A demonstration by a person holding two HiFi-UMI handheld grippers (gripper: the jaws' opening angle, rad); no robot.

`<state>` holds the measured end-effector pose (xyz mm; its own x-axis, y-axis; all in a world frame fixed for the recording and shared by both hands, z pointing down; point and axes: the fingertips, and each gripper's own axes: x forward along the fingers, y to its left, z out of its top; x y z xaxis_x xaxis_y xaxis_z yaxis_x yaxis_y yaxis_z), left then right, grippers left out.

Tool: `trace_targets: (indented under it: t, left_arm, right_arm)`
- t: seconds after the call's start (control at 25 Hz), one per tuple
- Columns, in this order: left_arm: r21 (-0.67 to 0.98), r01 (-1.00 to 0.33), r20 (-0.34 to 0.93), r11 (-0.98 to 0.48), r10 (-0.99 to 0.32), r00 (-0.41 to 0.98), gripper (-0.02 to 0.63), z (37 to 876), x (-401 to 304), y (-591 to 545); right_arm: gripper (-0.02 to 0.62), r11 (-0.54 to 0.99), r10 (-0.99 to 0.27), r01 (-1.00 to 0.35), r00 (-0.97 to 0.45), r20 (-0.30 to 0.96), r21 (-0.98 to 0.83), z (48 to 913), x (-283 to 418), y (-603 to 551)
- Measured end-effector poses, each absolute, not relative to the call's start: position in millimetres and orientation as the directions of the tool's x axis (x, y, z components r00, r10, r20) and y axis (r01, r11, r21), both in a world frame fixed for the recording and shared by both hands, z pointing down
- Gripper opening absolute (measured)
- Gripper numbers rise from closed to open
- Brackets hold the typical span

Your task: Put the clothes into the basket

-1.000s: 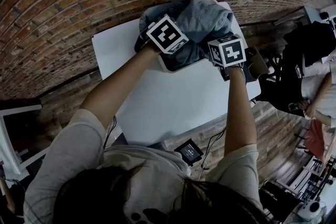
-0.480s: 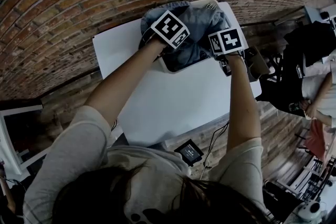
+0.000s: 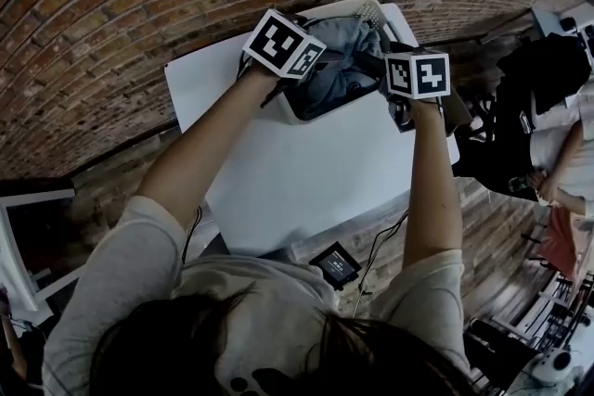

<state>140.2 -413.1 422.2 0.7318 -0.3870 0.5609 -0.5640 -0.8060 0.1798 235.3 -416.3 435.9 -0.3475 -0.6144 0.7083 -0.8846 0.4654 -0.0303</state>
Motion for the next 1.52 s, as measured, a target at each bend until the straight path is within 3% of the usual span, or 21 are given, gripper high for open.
trace_targets:
  t: [0.12,0.28,0.32,0.4,0.44,1.08,1.52]
  left_arm:
    - [0.22,-0.555,0.528,-0.802,-0.381,0.759,0.437,418.0,147.8,-405.0]
    - [0.252,-0.566,0.501,-0.785,-0.394,0.77,0.417,418.0,147.3,-393.2]
    - [0.241,-0.573,0.488,-0.783,-0.412,0.769,0.328,414.4,144.9,-391.2]
    - [0.201,-0.592,0.449,-0.78,-0.464,0.764,0.022,403.0,137.5,-387.9]
    - [0.183,-0.595,0.426,-0.783,-0.482,0.766,0.008,397.1,134.5,-384.8]
    - [-0.033,-0.663,0.221,-0.748,-0.653,0.725,0.007,326.8,102.1,-288.9]
    - [-0.058,-0.643,0.102,-0.763,-0.646,0.757,0.007,289.0,59.5,-164.4]
  right_arm:
    - [0.391,0.465,-0.626,-0.885,-0.351,0.697,-0.028,432.6,223.9,-411.5]
    - [0.195,0.419,-0.676,-0.908,-0.322,0.662,-0.013,426.2,219.5,-401.2]
    - [0.096,0.405,-0.698,-0.914,-0.309,0.646,0.001,421.1,219.3,-399.1]
    - [0.05,0.387,-0.742,-0.922,-0.292,0.604,0.03,407.7,215.6,-393.6]
    - [0.025,0.379,-0.761,-0.924,-0.288,0.581,0.039,401.0,212.3,-389.6]
    - [0.006,0.243,-0.936,-0.968,-0.218,0.275,0.06,335.8,165.9,-286.6]
    - [0.006,0.24,-0.963,-0.967,-0.227,0.148,0.081,290.9,118.2,-158.4]
